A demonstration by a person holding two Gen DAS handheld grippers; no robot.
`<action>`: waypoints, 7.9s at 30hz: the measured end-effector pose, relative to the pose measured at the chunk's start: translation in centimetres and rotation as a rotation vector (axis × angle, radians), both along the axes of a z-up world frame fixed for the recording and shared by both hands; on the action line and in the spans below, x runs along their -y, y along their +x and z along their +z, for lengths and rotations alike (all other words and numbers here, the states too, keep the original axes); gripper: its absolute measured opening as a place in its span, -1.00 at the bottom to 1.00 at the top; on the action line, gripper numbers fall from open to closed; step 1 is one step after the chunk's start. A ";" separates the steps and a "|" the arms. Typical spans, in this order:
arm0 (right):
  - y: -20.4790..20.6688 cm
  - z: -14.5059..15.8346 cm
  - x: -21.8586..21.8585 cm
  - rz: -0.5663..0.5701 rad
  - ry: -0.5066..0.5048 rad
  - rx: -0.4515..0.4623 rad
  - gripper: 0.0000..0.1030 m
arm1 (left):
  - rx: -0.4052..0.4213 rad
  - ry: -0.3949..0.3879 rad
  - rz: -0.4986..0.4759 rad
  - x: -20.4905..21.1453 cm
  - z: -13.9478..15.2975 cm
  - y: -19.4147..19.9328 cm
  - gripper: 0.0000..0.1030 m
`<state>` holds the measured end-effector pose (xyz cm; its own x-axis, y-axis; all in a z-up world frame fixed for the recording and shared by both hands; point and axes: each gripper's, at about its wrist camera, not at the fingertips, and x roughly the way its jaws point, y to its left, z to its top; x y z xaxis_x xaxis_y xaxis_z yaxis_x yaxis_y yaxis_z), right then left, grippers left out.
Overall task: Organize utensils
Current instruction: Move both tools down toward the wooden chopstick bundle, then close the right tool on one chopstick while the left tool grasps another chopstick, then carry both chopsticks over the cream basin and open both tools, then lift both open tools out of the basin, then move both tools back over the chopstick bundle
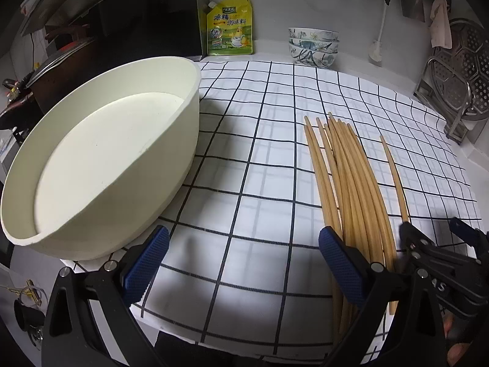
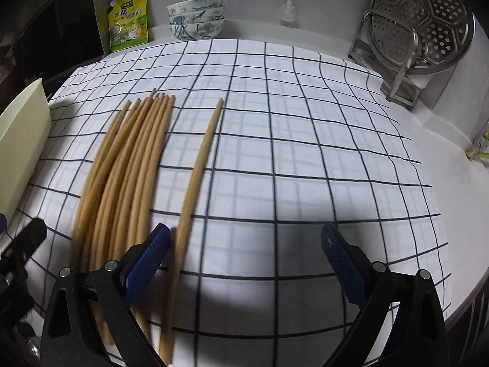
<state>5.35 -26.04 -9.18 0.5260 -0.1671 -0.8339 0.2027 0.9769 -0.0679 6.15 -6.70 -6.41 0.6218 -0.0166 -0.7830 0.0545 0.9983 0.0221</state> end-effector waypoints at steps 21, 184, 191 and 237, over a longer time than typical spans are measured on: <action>-1.2 -0.1 3.2 0.032 0.129 0.053 0.83 | -0.062 -0.001 0.012 2.1 -1.7 1.8 0.88; 1.0 1.5 -4.3 0.189 0.026 0.061 -0.04 | 0.071 -0.110 -0.042 -3.7 3.7 -2.9 0.74; 1.4 0.7 -4.2 0.193 0.014 0.045 -0.04 | 0.058 -0.113 -0.029 -3.7 3.2 -2.5 0.74; 0.3 0.5 3.4 0.128 0.138 0.086 -0.04 | -0.019 0.020 -0.102 3.4 -1.6 1.4 0.81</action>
<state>5.65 -29.43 -8.69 0.6059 0.0184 -0.7954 0.0757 0.9939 0.0806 7.54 -10.09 -8.03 0.6025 -0.0634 -0.7956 0.1564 0.9869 0.0397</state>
